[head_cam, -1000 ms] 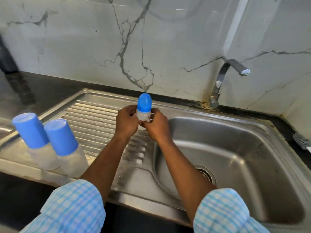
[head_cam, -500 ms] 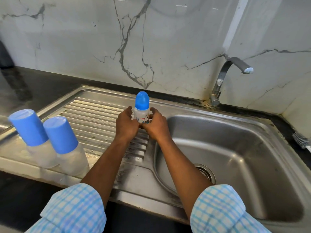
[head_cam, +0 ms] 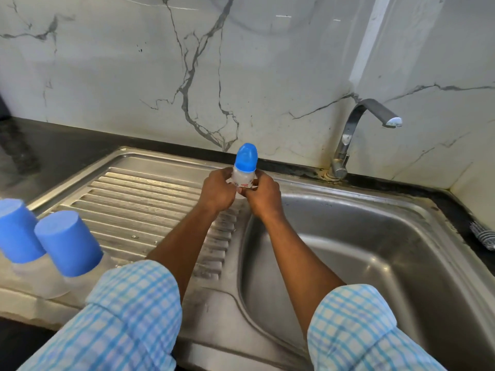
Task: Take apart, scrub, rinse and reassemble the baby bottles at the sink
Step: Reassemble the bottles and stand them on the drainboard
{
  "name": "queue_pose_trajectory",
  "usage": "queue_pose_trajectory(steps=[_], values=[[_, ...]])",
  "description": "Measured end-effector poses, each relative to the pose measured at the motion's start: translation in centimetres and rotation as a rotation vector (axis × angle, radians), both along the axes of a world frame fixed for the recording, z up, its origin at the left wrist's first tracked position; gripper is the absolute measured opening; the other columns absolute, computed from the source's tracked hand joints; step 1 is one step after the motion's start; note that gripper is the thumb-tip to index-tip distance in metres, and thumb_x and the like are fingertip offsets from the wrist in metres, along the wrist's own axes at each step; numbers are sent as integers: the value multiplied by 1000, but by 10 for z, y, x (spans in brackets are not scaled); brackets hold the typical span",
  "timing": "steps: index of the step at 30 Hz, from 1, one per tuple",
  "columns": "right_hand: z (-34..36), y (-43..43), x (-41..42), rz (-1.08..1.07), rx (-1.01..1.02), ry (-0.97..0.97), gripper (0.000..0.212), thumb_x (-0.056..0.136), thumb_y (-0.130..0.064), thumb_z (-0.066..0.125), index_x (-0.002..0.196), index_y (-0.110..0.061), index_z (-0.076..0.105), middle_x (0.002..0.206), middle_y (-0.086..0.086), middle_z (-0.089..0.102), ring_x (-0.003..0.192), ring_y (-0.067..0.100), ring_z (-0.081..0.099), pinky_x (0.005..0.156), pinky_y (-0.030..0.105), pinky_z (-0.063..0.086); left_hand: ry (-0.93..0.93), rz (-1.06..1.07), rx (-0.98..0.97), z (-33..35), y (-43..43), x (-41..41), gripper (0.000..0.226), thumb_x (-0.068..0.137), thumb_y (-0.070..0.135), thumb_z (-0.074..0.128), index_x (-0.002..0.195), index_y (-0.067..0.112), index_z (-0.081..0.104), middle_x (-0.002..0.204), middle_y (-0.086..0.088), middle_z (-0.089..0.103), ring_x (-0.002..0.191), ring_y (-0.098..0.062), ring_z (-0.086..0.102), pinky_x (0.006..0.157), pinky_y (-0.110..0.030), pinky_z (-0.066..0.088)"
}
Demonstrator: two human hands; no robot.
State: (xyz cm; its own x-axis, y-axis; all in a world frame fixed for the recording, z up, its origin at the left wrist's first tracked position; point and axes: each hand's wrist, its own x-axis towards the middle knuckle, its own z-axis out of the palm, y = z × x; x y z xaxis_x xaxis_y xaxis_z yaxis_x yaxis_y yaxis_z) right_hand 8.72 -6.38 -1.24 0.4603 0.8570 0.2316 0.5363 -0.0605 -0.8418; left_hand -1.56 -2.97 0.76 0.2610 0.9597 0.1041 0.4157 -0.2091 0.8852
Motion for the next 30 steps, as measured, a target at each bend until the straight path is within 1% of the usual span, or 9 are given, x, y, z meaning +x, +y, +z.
queue_pose_trajectory(steps=[3, 7, 13, 16, 20, 23, 27, 28, 30], values=[[1, 18, 23, -28, -39, -25, 47, 85, -17, 76, 128, -15, 59, 117, 6, 69, 108, 21, 65, 94, 33, 50, 67, -52, -22, 1, 19, 18, 62, 88, -11, 43, 147, 9, 45, 145, -9, 52, 135, -23, 47, 111, -31, 35], [-5, 34, 39, -41, -63, -42, 49, 83, -17, 78, 129, -14, 59, 119, 6, 69, 110, 22, 65, 97, 37, 50, 123, -86, -31, -8, 35, 33, 67, 85, -14, 43, 148, 10, 43, 144, -10, 54, 134, -23, 48, 108, -31, 38], [-10, 39, 46, -42, -114, -67, 59, 80, -16, 81, 134, -12, 56, 125, 8, 67, 115, 24, 63, 99, 37, 50, 120, -28, -54, -17, 38, 38, 66, 89, -11, 43, 151, 9, 37, 149, -10, 48, 137, -26, 45, 112, -35, 36], [-10, 27, 46, -177, -151, -89, 67, 82, -24, 80, 140, -10, 50, 135, 10, 60, 124, 27, 57, 99, 37, 46, 119, 97, -55, -9, 18, 35, 64, 94, -5, 47, 154, 8, 27, 157, -12, 36, 143, -27, 36, 113, -34, 33], [-5, -10, 30, -315, -124, -94, 40, 90, -29, 69, 126, -12, 62, 123, 6, 67, 112, 23, 62, 83, 28, 45, 144, 48, 20, 26, -65, 12, 48, 95, 6, 52, 143, 11, 48, 142, -8, 54, 125, -25, 55, 97, -25, 42], [4, -43, 8, -167, -81, -95, 22, 89, -26, 68, 108, -15, 70, 107, 2, 72, 100, 19, 66, 82, 31, 51, 314, -96, 286, 35, -164, -36, 20, 98, 31, 53, 111, 30, 67, 106, 10, 71, 99, -12, 66, 78, -24, 48], [31, -92, -35, 196, -73, 21, 32, 87, -20, 74, 118, -16, 68, 109, -4, 70, 100, 7, 63, 89, 17, 50, 19, 154, 574, 18, -240, -118, 11, 86, 38, 60, 88, 37, 71, 87, 18, 68, 73, 6, 62, 64, -8, 49], [35, -105, -51, 291, -85, 39, 36, 86, -18, 75, 122, -17, 67, 113, -5, 69, 101, 5, 63, 90, 18, 51, -18, 264, 628, 13, -247, -139, 10, 85, 33, 63, 90, 39, 69, 87, 16, 67, 72, 2, 62, 67, -12, 51], [37, -122, -82, 441, -106, 28, 45, 85, -15, 77, 128, -18, 64, 121, -4, 68, 106, 6, 62, 95, 25, 52, -77, 436, 625, 1, -246, -173, 16, 84, 30, 66, 99, 35, 65, 97, 2, 65, 74, -7, 63, 68, -37, 55]])
